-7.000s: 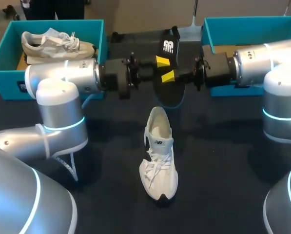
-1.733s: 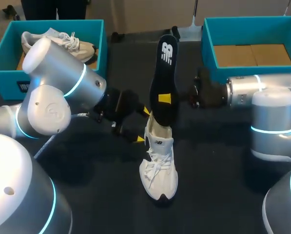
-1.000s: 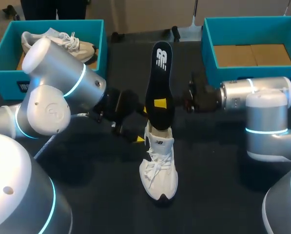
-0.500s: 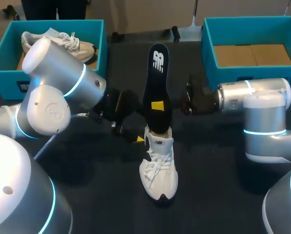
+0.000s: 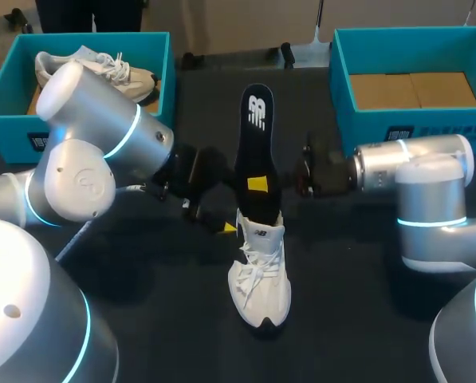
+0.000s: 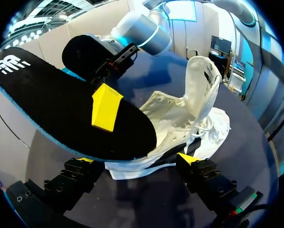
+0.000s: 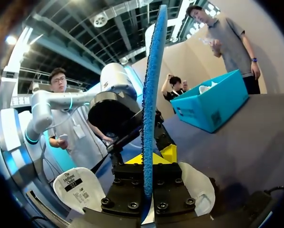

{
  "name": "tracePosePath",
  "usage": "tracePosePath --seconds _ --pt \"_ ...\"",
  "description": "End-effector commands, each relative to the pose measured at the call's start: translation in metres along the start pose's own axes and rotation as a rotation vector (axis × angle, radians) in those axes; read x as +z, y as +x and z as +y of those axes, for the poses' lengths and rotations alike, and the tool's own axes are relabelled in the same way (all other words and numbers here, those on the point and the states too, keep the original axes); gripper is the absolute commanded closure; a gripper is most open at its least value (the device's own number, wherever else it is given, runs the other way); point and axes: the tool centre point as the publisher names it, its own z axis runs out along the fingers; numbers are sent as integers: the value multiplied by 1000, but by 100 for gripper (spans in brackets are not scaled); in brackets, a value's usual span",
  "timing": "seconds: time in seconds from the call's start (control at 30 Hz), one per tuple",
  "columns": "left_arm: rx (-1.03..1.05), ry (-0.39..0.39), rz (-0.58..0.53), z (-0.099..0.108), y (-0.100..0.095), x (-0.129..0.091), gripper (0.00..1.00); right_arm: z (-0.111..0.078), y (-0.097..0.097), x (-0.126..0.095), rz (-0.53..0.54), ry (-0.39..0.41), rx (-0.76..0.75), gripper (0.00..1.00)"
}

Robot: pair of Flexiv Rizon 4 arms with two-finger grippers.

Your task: Take the shoe out of the shoebox, open the shoe tongue, remove and reinsert the insole, then place the shoe into the shoebox

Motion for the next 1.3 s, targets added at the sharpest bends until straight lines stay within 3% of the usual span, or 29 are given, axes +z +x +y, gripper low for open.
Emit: tracePosePath --seconds 0.03,0.8,1.0,1.17,1.2,1.3 --pt "0 -3 -1 0 1 0 0 -6 4 1 -4 9 6 100" --pt "0 -3 -1 0 1 0 0 -61 23 5 -31 46 86 100" --pt "0 -3 -1 0 1 0 0 -64 24 5 -32 49 96 100" --pt "0 -3 -1 0 1 0 0 -53 20 3 -42 53 66 100" --pt "0 -3 -1 0 1 0 0 -51 19 3 -44 55 58 98" --pt "0 -3 -1 0 1 0 0 -47 18 4 -45 65 49 78"
